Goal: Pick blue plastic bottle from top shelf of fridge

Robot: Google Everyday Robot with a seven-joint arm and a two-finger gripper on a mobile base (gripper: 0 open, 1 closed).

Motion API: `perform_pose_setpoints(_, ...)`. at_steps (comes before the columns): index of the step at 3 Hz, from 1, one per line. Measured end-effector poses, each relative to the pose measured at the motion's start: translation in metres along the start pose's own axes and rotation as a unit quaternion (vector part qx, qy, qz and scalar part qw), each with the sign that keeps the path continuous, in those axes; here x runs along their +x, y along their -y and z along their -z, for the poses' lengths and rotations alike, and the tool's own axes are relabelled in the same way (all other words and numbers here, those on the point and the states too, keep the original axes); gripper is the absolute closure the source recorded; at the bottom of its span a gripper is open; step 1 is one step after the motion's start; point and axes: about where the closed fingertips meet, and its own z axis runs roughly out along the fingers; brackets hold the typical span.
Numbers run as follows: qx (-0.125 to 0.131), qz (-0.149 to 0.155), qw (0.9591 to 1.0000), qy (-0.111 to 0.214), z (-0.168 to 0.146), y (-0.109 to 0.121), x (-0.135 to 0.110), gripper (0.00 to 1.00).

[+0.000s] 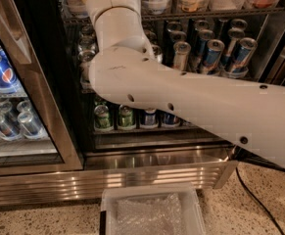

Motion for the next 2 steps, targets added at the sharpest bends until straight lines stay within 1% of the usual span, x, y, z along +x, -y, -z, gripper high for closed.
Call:
perform_pose_setpoints(1, -0.015, -0.033, 0.9988, -0.034, 0.012, 0.001, -0.003, 1.00)
perform_pose_setpoints(2, -0.028, -0.051, 0.9969, -0.053, 0.025, -0.003, -0.004, 1.00)
